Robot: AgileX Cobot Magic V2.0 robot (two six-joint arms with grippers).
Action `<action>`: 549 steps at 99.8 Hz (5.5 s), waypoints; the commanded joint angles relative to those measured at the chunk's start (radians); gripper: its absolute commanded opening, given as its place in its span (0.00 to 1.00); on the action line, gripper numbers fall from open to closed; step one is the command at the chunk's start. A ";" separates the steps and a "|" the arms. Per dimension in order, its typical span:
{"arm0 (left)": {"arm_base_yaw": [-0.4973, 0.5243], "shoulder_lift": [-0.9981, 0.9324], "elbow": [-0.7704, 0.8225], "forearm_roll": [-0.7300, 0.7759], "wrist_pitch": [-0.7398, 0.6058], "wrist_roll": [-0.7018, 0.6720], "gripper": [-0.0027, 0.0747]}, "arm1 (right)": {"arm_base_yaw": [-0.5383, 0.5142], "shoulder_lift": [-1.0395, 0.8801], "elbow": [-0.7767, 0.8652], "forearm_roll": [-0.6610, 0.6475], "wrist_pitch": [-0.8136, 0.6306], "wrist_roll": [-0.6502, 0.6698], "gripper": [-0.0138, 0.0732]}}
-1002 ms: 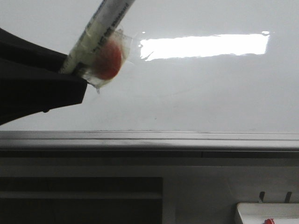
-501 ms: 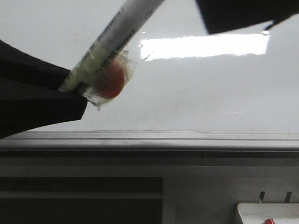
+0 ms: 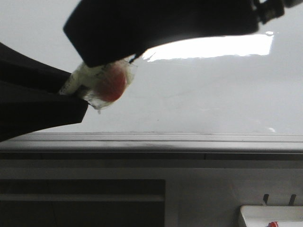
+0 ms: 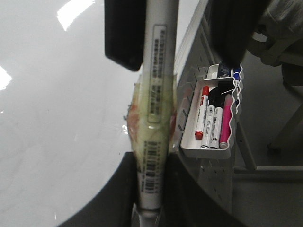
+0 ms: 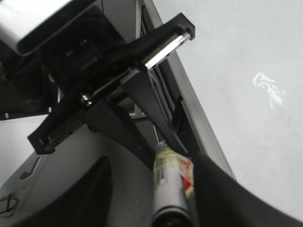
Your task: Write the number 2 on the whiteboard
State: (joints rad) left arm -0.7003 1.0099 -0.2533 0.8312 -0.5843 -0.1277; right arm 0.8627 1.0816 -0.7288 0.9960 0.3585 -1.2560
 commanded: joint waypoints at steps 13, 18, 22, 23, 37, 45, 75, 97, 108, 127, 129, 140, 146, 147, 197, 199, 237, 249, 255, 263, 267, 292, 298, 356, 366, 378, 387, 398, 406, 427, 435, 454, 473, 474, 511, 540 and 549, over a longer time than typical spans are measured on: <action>-0.004 -0.014 -0.024 -0.030 -0.056 -0.014 0.01 | 0.000 0.002 -0.037 0.029 -0.051 -0.009 0.08; -0.004 -0.014 -0.024 -0.030 -0.056 -0.014 0.01 | 0.000 0.002 -0.037 0.029 -0.051 -0.009 0.08; -0.004 -0.014 -0.024 -0.037 -0.056 -0.014 0.01 | 0.000 0.002 -0.037 0.027 -0.051 -0.009 0.08; -0.004 -0.014 -0.024 -0.043 -0.056 -0.014 0.01 | 0.000 0.002 -0.037 0.027 -0.051 -0.009 0.08; -0.001 -0.030 -0.024 -0.065 -0.051 -0.014 0.05 | 0.000 0.002 -0.037 0.020 -0.036 -0.009 0.08; -0.002 -0.059 -0.024 -0.085 -0.049 -0.014 0.20 | 0.000 0.002 -0.037 0.050 -0.022 -0.007 0.08; -0.002 -0.443 -0.022 -0.224 0.195 -0.267 0.57 | 0.000 -0.164 -0.024 0.037 -0.256 -0.007 0.08; -0.002 -0.828 -0.022 -0.347 0.559 -0.270 0.17 | 0.000 -0.287 0.068 0.058 -0.309 -0.007 0.08; -0.002 -0.948 -0.022 -0.290 0.679 -0.270 0.02 | 0.000 -0.318 0.109 0.070 -0.334 -0.007 0.08; -0.002 -0.985 -0.022 -0.290 0.721 -0.270 0.01 | 0.000 -0.318 0.118 0.072 -0.337 -0.007 0.08; -0.002 -0.985 -0.022 -0.294 0.721 -0.270 0.01 | 0.000 -0.318 0.118 0.072 -0.337 -0.007 0.08; -0.002 -0.985 -0.022 -0.299 0.721 -0.270 0.01 | 0.000 -0.318 0.118 0.072 -0.346 -0.007 0.08; -0.002 -0.985 -0.022 -0.299 0.721 -0.270 0.01 | 0.000 -0.318 0.118 0.072 -0.346 -0.007 0.08; -0.002 -0.985 -0.022 -0.299 0.721 -0.270 0.01 | 0.000 -0.318 0.118 0.072 -0.346 -0.007 0.08; -0.002 -0.985 -0.022 -0.299 0.721 -0.270 0.01 | 0.000 -0.319 0.118 0.047 -0.358 -0.007 0.08; -0.002 -0.985 -0.022 -0.299 0.721 -0.270 0.01 | 0.000 -0.322 0.118 0.034 -0.358 0.003 0.08; -0.002 -0.985 -0.022 -0.299 0.721 -0.270 0.01 | 0.000 -0.369 0.277 -0.799 -0.700 0.912 0.08; -0.002 -0.985 -0.022 -0.299 0.721 -0.270 0.01 | 0.000 -0.367 0.303 -0.790 -0.659 0.914 0.08; -0.002 -0.985 -0.022 -0.299 0.721 -0.270 0.01 | 0.000 -0.361 0.296 -0.790 -0.630 0.914 0.08; -0.002 -0.985 -0.022 -0.299 0.721 -0.270 0.01 | -0.002 -0.342 0.287 -0.790 -0.624 0.912 0.08; -0.002 -0.985 -0.022 -0.299 0.721 -0.270 0.01 | -0.009 -0.331 0.277 -0.790 -0.608 0.904 0.08; -0.002 -0.985 -0.022 -0.299 0.723 -0.270 0.01 | -0.072 -0.234 0.205 -0.790 -0.593 0.904 0.08; -0.002 -0.985 -0.022 -0.299 0.723 -0.270 0.01 | -0.072 -0.209 0.188 -0.790 -0.614 0.904 0.08; -0.002 -0.985 -0.022 -0.293 0.688 -0.270 0.01 | -0.142 -0.008 0.040 -0.790 -0.593 0.883 0.08; -0.002 -0.985 -0.022 -0.293 0.671 -0.270 0.01 | -0.156 0.019 0.020 -0.790 -0.573 0.883 0.08; -0.002 -0.985 -0.022 -0.293 0.649 -0.270 0.01 | -0.168 0.052 0.001 -0.790 -0.572 0.881 0.08; -0.002 -0.985 -0.022 -0.293 0.645 -0.270 0.01 | -0.185 0.058 -0.003 -0.790 -0.574 0.867 0.08; -0.002 -0.985 -0.022 -0.293 0.645 -0.270 0.01 | -0.220 0.050 -0.005 -0.790 -0.574 0.860 0.08; -0.002 -0.985 -0.022 -0.293 0.645 -0.270 0.01 | -0.242 0.034 -0.005 -0.790 -0.562 0.860 0.08; -0.002 -0.985 -0.022 -0.293 0.647 -0.270 0.01 | -0.276 -0.030 -0.005 -0.790 -0.423 0.860 0.08; -0.002 -0.985 -0.022 -0.293 0.647 -0.270 0.01 | -0.276 -0.035 0.001 -0.790 -0.347 0.860 0.10; -0.002 -0.985 -0.022 -0.293 0.647 -0.270 0.01 | -0.213 -0.001 0.025 -0.787 -0.338 0.860 0.10; -0.002 -0.985 -0.022 -0.293 0.647 -0.270 0.01 | -0.090 0.093 0.015 -0.787 -0.424 0.860 0.10; -0.002 -0.985 -0.022 -0.293 0.647 -0.270 0.01 | -0.086 0.095 0.015 -0.787 -0.426 0.860 0.10; -0.002 -0.985 -0.022 -0.293 0.645 -0.270 0.01 | -0.199 -0.003 0.065 -0.781 -0.323 0.860 0.10; -0.002 -0.985 -0.022 -0.293 0.645 -0.270 0.01 | -0.247 -0.113 0.139 -0.781 -0.262 0.860 0.10; -0.002 -0.985 -0.022 -0.293 0.645 -0.270 0.01 | -0.247 -0.115 0.139 -0.781 -0.266 0.860 0.10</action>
State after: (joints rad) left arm -0.7003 0.0141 -0.2469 0.5350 0.1339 -0.3870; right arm 0.6315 0.9759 -0.5731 0.2340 0.1237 -0.3821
